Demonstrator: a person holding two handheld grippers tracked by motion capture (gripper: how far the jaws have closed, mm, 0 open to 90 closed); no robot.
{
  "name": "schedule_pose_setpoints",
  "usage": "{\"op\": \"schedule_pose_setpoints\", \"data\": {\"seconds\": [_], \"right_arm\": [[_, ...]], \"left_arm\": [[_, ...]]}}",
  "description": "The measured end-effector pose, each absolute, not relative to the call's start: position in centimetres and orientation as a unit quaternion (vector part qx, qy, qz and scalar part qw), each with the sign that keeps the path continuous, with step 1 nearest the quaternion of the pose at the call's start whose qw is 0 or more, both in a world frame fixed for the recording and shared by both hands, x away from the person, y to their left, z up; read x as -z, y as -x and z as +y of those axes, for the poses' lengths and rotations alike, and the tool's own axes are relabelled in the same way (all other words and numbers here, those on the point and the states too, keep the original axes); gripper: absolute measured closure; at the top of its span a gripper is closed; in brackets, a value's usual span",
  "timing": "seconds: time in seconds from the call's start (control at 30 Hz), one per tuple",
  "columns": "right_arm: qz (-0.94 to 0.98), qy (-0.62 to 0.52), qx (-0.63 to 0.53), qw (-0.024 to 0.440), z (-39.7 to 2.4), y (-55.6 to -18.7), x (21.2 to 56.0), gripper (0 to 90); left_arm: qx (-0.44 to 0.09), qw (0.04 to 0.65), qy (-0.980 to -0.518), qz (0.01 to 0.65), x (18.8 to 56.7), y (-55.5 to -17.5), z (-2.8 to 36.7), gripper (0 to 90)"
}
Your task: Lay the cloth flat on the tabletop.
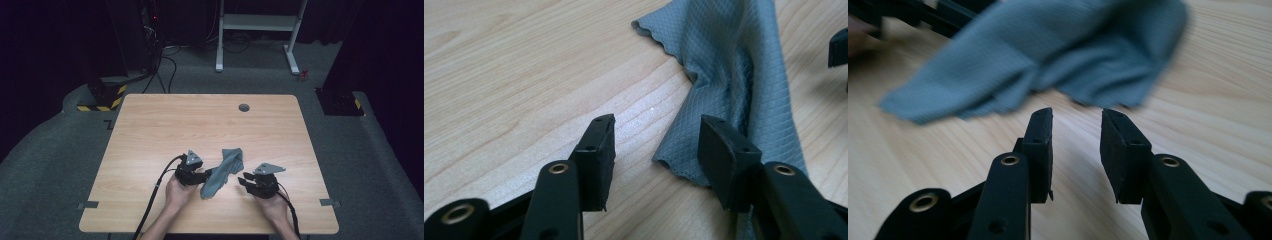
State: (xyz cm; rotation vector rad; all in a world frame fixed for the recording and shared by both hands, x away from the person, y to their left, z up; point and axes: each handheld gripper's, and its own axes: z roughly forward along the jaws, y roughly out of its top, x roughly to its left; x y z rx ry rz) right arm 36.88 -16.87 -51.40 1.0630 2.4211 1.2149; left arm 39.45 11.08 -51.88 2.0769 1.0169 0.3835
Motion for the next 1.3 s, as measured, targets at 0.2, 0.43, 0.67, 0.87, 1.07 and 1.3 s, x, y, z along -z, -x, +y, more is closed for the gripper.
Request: {"op": "schedule_pose_setpoints", "data": {"seconds": [0.2, 0.43, 0.67, 0.87, 1.07, 1.3], "right_arm": [[0.841, -0.343, -0.406, 0.097, -13.5, -37.5, 51.8, 66.4], [0.85, -0.342, -0.388, 0.103, -12.0, -38.1, 52.2, 80.7], [0.851, -0.342, -0.382, 0.112, -12.7, -37.4, 51.9, 89.1], [0.849, -0.351, -0.378, 0.119, -14.3, -36.5, 51.6, 88.9], [0.842, -0.367, -0.372, 0.131, -16.5, -35.8, 51.2, 88.9], [0.836, -0.383, -0.367, 0.138, -18.3, -35.2, 51.6, 89.0]], "left_arm": [[-0.156, 0.39, -0.816, 0.397, 52.4, -39.2, 10.9, 50.2], [-0.181, 0.385, -0.826, 0.371, 52.5, -38.6, 10.4, 60.8], [-0.177, 0.387, -0.828, 0.365, 52.5, -38.6, 10.4, 65.1], [-0.17, 0.391, -0.828, 0.364, 52.5, -38.6, 10.3, 69.1], [-0.176, 0.389, -0.833, 0.352, 52.5, -38.2, 10.0, 78.2], [-0.17, 0.391, -0.834, 0.35, 52.5, -38.2, 9.9, 87.2]]}}
